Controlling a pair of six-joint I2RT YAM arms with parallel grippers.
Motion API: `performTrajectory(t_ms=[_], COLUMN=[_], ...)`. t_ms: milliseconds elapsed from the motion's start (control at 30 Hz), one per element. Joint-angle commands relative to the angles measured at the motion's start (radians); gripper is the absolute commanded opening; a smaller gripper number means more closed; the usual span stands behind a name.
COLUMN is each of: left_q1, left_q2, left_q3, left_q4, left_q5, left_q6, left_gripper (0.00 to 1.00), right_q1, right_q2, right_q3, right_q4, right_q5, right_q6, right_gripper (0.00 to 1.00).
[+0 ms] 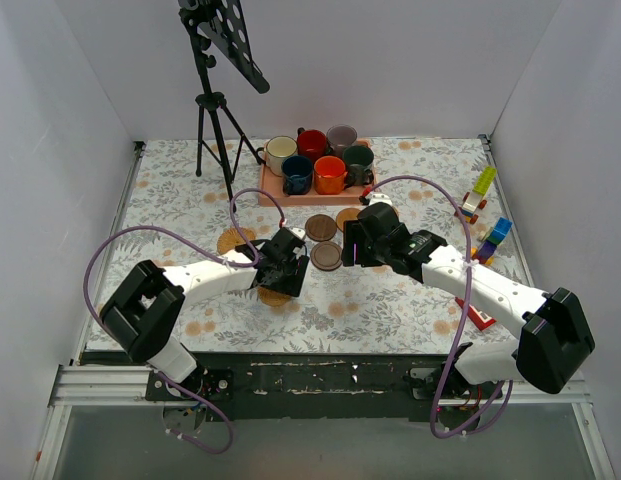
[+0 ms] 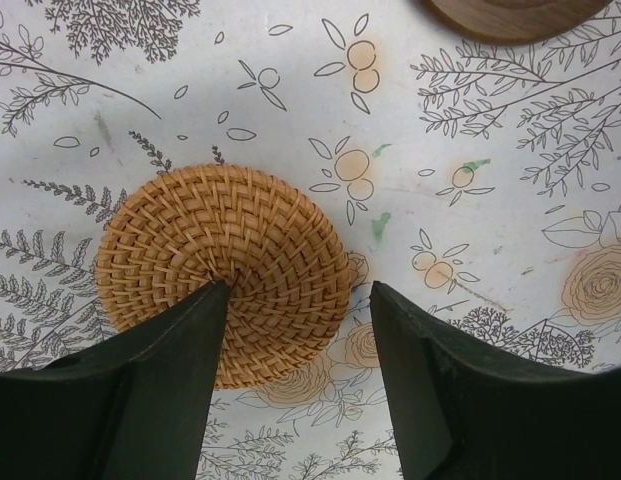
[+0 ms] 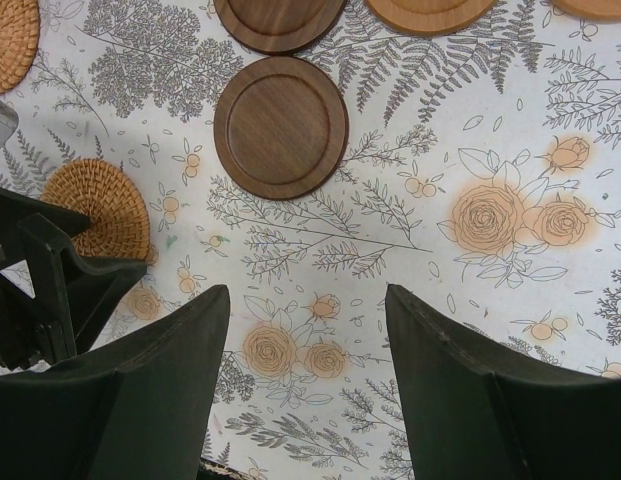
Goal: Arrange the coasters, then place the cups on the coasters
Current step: Move the coaster to the center of the board.
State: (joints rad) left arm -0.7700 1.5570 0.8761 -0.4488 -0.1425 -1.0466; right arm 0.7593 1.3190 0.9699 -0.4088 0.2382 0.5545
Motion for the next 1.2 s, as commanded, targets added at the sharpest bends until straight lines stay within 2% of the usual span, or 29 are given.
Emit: performTrajectory(t_ms=[0,867,1167], left_q1=[-0.003,0.021,0.061], left_q2=[0.028,0.113,0.130], left_q3=[-0.011,0.021,0.034], left_q4=[-0.028,0.001,0.005], left_q5=[-0.061,-0.223,-0.201], left_q6=[-0.016,-0.016,-0.009], left_gripper=[0.58,0.55,0.55], right_q1=[0.000,-0.002,0.000], right_q2=[-0.020,-0.053,-0.034], right_q3=[0.007,0.000,0.019], right_q4=[0.030,0.022,0.022], right_q5=[0.026,0.053,0.049], right_q6=[0.009,0.024,0.018], right_gripper=[0.71,0.71,0.71])
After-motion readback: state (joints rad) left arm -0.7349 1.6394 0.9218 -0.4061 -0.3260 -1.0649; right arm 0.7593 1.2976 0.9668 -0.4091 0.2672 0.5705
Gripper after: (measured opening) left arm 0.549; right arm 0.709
